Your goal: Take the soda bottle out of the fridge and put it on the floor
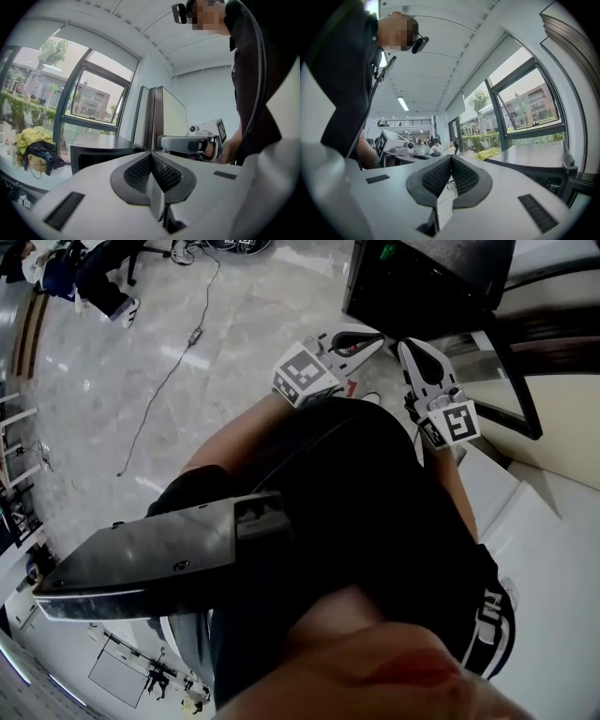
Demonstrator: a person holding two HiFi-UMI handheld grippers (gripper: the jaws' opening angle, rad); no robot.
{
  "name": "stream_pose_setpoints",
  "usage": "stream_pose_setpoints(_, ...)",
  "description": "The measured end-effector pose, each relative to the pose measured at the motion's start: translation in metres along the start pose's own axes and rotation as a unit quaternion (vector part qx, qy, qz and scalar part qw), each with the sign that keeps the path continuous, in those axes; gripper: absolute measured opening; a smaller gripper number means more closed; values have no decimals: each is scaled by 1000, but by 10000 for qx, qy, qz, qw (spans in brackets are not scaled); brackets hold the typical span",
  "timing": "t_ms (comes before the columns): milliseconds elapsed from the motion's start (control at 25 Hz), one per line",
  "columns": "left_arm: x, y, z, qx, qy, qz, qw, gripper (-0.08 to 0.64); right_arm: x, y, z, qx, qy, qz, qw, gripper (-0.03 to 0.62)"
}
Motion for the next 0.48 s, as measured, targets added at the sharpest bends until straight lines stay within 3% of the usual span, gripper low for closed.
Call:
stream_pose_setpoints(280, -3, -8, -7, 13, -40, 84, 10000, 0, -7, -7, -2, 111, -81, -78, 9999, 14)
stream_pose_setpoints(480, -52, 11, 4, -11, -59, 60, 10000, 0, 24, 15, 34, 51, -102, -3, 9999, 14)
Point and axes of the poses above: the fingertips, and each gripper's own axes: x backward along the fingers, z to its right, y out of its underside, the point moved 4 cm from there along x, backward along the fingers, and after that the axes turned 15 degrees about -y, right-handed, at the moved point
